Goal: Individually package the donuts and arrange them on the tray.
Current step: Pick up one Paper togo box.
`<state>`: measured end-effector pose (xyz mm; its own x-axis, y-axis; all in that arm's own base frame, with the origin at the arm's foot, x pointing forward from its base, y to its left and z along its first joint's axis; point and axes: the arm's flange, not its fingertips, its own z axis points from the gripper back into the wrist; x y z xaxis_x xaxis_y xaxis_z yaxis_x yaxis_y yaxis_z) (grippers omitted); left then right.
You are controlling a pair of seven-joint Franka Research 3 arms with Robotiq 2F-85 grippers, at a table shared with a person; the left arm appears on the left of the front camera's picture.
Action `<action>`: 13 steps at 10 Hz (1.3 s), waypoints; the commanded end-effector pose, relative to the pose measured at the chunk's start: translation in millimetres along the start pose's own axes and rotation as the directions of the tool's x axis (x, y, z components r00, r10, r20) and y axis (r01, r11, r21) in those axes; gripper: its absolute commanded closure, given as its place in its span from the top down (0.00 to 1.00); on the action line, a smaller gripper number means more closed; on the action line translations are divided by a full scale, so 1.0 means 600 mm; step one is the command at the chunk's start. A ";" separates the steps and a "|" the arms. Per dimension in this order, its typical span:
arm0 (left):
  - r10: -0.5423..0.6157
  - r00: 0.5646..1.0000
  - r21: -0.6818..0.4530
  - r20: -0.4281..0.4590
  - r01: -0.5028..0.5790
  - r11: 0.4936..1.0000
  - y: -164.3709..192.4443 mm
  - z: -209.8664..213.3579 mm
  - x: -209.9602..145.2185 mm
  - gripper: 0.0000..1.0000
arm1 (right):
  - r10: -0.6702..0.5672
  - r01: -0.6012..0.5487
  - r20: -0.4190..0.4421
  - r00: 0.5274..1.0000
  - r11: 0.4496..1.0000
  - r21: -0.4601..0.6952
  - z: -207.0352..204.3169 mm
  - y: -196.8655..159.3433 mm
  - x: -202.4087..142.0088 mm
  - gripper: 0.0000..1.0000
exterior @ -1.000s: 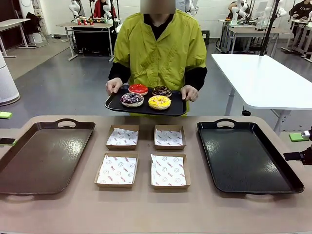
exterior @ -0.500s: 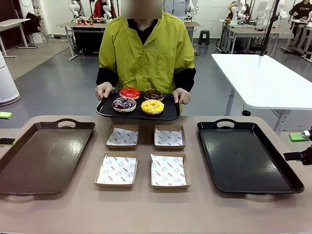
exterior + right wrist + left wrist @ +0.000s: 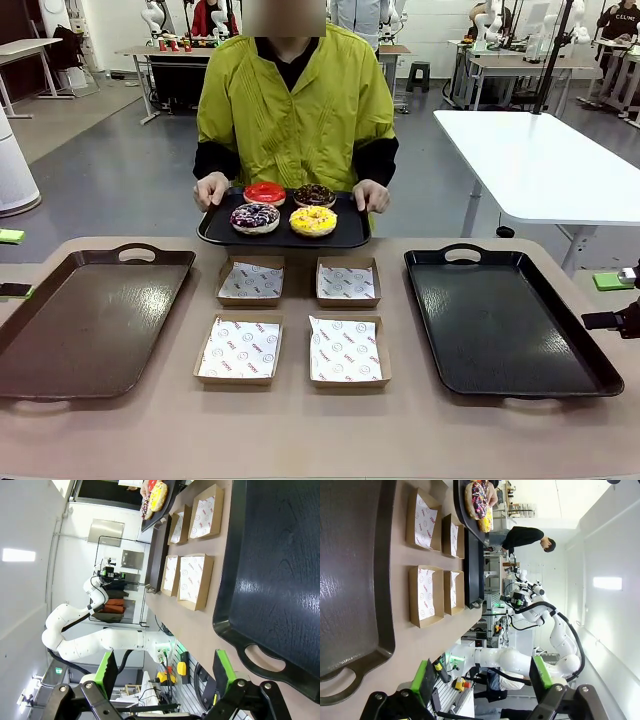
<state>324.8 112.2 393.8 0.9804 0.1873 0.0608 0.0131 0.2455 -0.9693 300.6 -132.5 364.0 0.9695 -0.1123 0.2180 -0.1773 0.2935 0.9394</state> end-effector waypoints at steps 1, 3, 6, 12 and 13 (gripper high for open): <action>0.002 1.000 -0.010 0.014 -0.001 1.000 -0.002 0.001 0.003 1.00 | 0.006 -0.006 -0.002 1.000 1.000 0.013 -0.001 -0.003 -0.004 1.00; 0.002 1.000 -0.010 0.014 -0.001 1.000 -0.002 0.001 0.003 1.00 | 0.006 -0.006 -0.002 1.000 1.000 0.013 -0.001 -0.003 -0.004 1.00; 0.002 1.000 -0.010 0.014 -0.001 1.000 -0.002 0.001 0.003 1.00 | 0.006 -0.006 -0.002 1.000 1.000 0.013 -0.001 -0.003 -0.004 1.00; 0.002 1.000 -0.010 0.014 -0.001 1.000 -0.002 0.001 0.003 1.00 | -0.160 0.163 0.032 0.987 0.942 -0.292 -0.109 0.147 0.198 1.00; 0.002 1.000 -0.010 0.014 -0.001 1.000 -0.002 0.001 0.003 1.00 | -0.172 0.172 0.035 0.985 0.912 -0.371 -0.158 0.177 0.244 1.00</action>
<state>324.9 112.2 393.5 0.9805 0.1874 0.0598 0.0121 0.2458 -0.9692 413.0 -44.1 467.8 0.9694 -0.2100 0.1272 0.0034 0.5295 0.8483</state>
